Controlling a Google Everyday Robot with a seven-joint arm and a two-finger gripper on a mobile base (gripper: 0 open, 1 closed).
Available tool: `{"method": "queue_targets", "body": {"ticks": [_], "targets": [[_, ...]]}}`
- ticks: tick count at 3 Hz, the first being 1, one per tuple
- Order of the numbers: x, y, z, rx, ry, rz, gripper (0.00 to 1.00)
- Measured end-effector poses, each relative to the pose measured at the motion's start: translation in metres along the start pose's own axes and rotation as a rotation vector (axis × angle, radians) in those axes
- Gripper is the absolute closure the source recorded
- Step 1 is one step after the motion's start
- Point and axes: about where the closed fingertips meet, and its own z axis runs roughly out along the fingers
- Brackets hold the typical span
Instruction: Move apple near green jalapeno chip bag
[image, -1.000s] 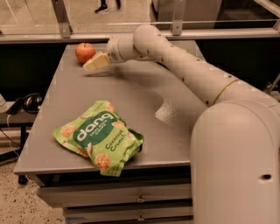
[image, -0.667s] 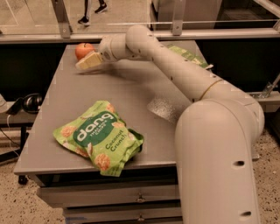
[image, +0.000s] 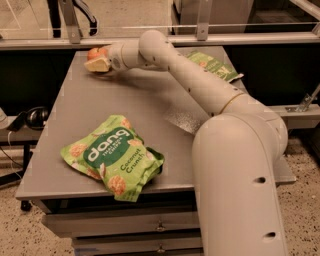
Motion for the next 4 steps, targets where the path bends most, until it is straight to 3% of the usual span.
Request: {"method": "queue_targets", "body": {"ticks": [1,2,3,4], "targets": [[-0.004,0.002,-0.014,0.008,-0.013,0.012,0.64],[-0.014,0.003,-0.061,0.054,-0.031,-0.003,0.89],[-0.011,-0.001,-0.135,0.146,-0.026,-0.021,1.0],[0.008,-0.006,-0.225,0.274,0.01,-0.022,1.0]]}}
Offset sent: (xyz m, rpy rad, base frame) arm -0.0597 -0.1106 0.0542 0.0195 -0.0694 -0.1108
